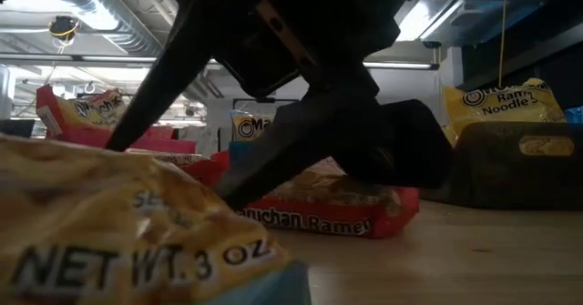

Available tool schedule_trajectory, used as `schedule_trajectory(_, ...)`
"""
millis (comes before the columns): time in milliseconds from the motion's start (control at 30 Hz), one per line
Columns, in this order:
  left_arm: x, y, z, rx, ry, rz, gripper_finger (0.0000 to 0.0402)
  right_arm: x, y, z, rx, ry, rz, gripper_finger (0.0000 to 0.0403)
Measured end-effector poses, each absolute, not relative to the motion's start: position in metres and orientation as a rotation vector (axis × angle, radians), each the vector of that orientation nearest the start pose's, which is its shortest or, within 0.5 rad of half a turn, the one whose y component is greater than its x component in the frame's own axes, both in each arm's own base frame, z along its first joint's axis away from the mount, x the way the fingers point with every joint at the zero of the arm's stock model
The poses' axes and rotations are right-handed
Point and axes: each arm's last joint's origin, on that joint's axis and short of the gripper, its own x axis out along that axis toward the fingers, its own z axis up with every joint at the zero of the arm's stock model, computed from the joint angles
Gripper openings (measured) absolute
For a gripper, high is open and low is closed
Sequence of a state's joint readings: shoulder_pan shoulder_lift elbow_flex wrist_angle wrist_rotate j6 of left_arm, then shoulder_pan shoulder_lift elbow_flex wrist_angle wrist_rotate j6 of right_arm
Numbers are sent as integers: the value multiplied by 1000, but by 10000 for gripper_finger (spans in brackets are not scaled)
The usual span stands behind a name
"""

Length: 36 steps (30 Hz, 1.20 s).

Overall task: Sort Maruchan noodles
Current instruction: Put the blue noodle pack into the blue bin

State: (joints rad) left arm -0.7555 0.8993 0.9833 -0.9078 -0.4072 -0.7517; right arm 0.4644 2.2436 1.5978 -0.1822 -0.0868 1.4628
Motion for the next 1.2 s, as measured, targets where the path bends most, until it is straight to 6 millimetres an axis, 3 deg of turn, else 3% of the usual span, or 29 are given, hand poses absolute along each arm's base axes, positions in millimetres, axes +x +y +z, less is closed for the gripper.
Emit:
schedule_trajectory(167, 124, -101, 321, -261, 759, -51, 47, 429, 218, 139, 1183, 1024, -175, 119)
schedule_trajectory(400, 124, -101, 321, -261, 760, -51, 47, 429, 218, 139, 1177, 1022, -172, 13)
schedule_trajectory(633, 124, -101, 321, -258, 759, -52, 47, 434, 220, 143, 1106, 952, -87, 2)
schedule_trajectory(767, 124, -101, 321, -258, 759, -52, 47, 439, 222, 164, 1083, 842, 31, 2)
schedule_trajectory(933, 124, -101, 321, -258, 759, -52, 47, 443, 222, 196, 985, 752, 29, 1)
schedule_trajectory(1067, 124, -101, 321, -258, 759, -52, 47, 451, 215, 220, 847, 670, -62, 0)
schedule_trajectory(1200, 124, -101, 321, -259, 759, -52, 47, 451, 201, 248, 617, 633, -282, 0)
